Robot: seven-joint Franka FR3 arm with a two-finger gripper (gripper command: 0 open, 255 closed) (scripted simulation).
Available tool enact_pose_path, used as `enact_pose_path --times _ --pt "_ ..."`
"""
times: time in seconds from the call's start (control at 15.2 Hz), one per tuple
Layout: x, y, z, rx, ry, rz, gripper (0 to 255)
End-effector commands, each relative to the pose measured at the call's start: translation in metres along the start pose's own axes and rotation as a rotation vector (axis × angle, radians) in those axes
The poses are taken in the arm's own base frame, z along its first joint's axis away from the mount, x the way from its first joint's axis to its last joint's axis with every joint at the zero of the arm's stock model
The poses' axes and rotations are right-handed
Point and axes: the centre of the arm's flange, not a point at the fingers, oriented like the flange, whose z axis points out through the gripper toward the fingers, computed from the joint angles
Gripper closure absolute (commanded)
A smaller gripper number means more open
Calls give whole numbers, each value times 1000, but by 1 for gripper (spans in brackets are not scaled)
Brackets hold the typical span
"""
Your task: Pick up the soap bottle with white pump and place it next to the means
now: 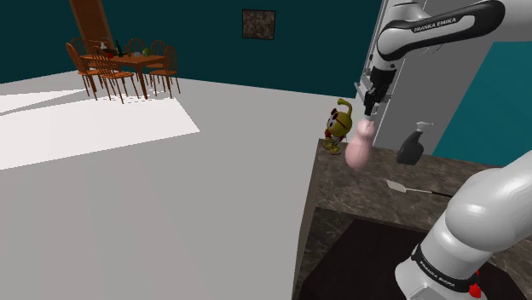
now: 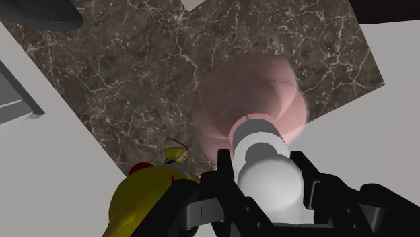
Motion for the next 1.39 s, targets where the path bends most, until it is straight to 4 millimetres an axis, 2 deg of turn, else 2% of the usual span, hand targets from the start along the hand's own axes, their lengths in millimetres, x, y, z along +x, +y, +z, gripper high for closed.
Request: enact_pose_path --times 0.0,1.32 --pt "1 2 -10 0 1 0 255" --pt "5 15 -115 0 1 0 255"
